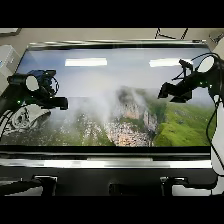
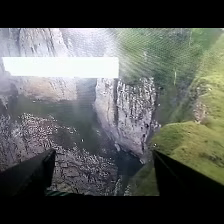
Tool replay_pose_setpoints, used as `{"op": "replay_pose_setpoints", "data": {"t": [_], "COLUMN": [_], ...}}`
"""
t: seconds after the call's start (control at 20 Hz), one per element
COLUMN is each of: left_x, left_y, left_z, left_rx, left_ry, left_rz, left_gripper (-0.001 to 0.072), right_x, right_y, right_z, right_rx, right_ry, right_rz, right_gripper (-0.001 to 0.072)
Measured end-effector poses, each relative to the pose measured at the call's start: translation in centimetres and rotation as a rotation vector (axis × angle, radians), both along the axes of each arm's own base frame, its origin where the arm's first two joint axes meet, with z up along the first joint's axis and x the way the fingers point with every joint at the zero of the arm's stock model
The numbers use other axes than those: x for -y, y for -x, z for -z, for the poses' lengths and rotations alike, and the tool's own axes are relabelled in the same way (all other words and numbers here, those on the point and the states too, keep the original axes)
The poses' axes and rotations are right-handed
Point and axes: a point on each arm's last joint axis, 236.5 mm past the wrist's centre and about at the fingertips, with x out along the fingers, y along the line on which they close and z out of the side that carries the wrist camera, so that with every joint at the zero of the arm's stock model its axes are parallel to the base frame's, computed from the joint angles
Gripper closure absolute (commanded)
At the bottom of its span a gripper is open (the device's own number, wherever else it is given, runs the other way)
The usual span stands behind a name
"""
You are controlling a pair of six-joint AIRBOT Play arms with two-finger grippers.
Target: Fold the clothes and pants, and hang the long-sleeved shirts on hangers.
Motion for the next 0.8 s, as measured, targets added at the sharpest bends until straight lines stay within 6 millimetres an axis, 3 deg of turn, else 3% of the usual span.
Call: {"op": "replay_pose_setpoints", "data": {"t": [0.8], "left_x": [0.07], "left_y": [-0.35], "left_z": [-0.04], "left_rx": [0.013], "left_ry": [0.005], "left_rz": [-0.014], "left_gripper": [0.0046], "right_x": [0.04], "right_y": [-0.45], "right_z": [-0.07], "right_rx": [0.019], "right_ry": [0.001], "right_rz": [0.005], "right_gripper": [0.0038]}}
